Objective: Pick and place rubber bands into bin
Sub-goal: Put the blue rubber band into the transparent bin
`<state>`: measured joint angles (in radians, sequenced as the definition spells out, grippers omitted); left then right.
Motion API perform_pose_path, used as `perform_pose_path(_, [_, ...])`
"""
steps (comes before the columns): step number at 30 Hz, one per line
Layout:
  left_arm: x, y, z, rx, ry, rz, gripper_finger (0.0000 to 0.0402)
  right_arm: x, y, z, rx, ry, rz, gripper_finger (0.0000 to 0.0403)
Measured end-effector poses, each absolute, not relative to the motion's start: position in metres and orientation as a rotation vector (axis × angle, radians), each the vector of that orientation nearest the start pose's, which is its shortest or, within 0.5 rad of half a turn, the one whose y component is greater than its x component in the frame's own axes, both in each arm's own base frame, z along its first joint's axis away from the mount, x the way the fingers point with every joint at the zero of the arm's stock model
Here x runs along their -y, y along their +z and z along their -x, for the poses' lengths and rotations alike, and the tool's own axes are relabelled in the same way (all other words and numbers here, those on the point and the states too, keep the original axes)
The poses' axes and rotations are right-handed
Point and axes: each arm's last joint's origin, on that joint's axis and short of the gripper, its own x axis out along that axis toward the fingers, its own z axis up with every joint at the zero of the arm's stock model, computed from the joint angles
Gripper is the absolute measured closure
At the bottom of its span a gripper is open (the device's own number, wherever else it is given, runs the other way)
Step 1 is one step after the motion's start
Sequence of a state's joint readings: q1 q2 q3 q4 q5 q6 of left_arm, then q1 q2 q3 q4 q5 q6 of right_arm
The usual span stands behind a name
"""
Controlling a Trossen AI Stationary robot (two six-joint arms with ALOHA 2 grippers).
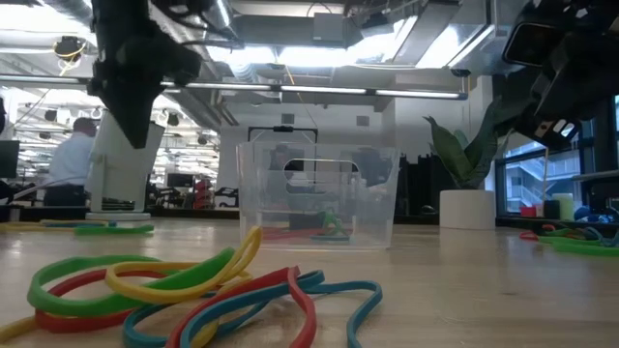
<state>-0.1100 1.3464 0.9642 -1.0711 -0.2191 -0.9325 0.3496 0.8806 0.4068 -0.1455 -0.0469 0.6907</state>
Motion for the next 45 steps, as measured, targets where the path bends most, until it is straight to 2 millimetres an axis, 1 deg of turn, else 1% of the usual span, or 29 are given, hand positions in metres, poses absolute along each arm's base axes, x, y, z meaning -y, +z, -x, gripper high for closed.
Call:
perform_pose_path(5, [0.006,0.215,-0.227,-1.31,0.851,0.464,0.037,-0.062,0.194,-0.166,-0.703,0.157,-0.582,0.0402])
perform_pose_path(11, [-0.002,0.186,-0.241,-1.434,0.922,0.438,0.0363,-0.061,0.196,-0.168,-0.67,0.109,-0.627,0.0402])
perform_pose_path(15, [-0.003,0.163,-0.248,-1.575,0.878,0.385,0.0362,-0.061,0.197,-0.168,-0.654,0.106,-0.655,0.0402])
perform_pose_path(19, [-0.005,0.148,-0.251,-1.689,0.81,0.335,0.0349,-0.061,0.199,-0.169,-0.637,0.092,-0.679,0.0402])
perform_pose_path(23, [-0.007,0.139,-0.252,-1.736,0.787,0.278,0.0324,-0.06,0.199,-0.17,-0.614,0.046,-0.69,0.0402])
perform_pose_path(27, [-0.011,0.137,-0.252,-1.738,0.801,0.221,0.0298,-0.059,0.199,-0.17,-0.6,0.021,-0.692,0.0402])
perform_pose_path(30, [-0.015,0.138,-0.252,-1.741,0.809,0.187,0.0286,-0.059,0.2,-0.171,-0.587,0.017,-0.693,0.0402])
perform_pose_path(33, [-0.02,0.135,-0.247,-1.76,0.817,0.19,0.0284,-0.059,0.201,-0.171,-0.564,-0.003,-0.696,0.0402])
perform_pose_path(37, [-0.021,0.122,-0.231,-1.843,0.774,0.251,0.0286,-0.058,0.201,-0.172,-0.542,-0.041,-0.72,0.0402])
perform_pose_path(40, [-0.019,0.115,-0.223,-1.846,0.767,0.25,0.0292,-0.058,0.201,-0.172,-0.539,-0.05,-0.729,0.0402])
perform_pose_path(45, [-0.016,0.113,-0.223,-1.833,0.741,0.228,0.0308,-0.058,0.201,-0.172,-0.538,-0.051,-0.728,0.0402])
